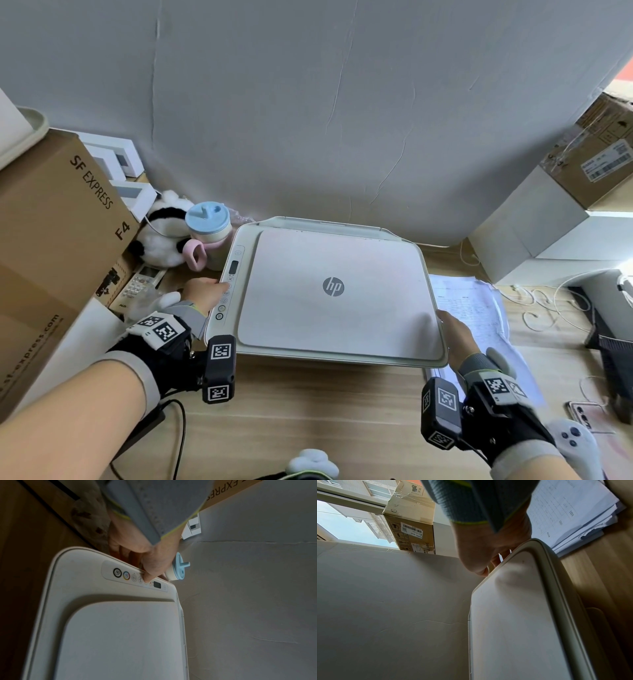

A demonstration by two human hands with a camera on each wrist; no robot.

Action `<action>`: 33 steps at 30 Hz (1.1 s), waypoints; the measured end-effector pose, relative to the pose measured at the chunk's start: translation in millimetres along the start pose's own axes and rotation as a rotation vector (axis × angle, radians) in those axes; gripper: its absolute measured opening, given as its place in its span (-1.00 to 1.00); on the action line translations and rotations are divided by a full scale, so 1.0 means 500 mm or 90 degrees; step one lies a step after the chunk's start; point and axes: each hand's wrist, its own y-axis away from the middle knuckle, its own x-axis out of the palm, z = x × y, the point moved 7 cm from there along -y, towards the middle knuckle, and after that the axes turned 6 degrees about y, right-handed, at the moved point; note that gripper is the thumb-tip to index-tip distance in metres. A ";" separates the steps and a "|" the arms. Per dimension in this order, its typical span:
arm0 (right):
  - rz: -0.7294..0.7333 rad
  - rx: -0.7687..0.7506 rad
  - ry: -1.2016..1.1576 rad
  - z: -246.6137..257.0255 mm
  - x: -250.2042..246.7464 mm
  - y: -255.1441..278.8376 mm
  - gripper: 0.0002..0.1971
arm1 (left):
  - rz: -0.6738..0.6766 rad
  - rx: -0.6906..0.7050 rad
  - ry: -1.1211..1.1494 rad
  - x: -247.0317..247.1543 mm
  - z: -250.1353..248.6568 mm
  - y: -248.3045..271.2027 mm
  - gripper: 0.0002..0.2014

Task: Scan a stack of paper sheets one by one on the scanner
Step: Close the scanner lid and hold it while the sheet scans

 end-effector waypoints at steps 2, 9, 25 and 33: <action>0.002 0.009 -0.002 0.000 -0.001 0.001 -0.77 | -0.005 -0.019 0.017 -0.006 0.011 -0.007 -0.82; -0.038 0.012 -0.021 -0.028 -0.014 -0.008 -0.80 | -0.037 0.012 0.002 -0.023 0.038 -0.005 -0.62; 0.011 -0.031 -0.108 -0.061 -0.008 0.012 -0.75 | -0.027 0.034 0.019 -0.025 0.044 -0.008 -0.63; 0.009 -0.048 -0.114 -0.065 -0.008 0.013 -0.75 | -0.034 0.028 0.042 -0.025 0.042 -0.001 -0.65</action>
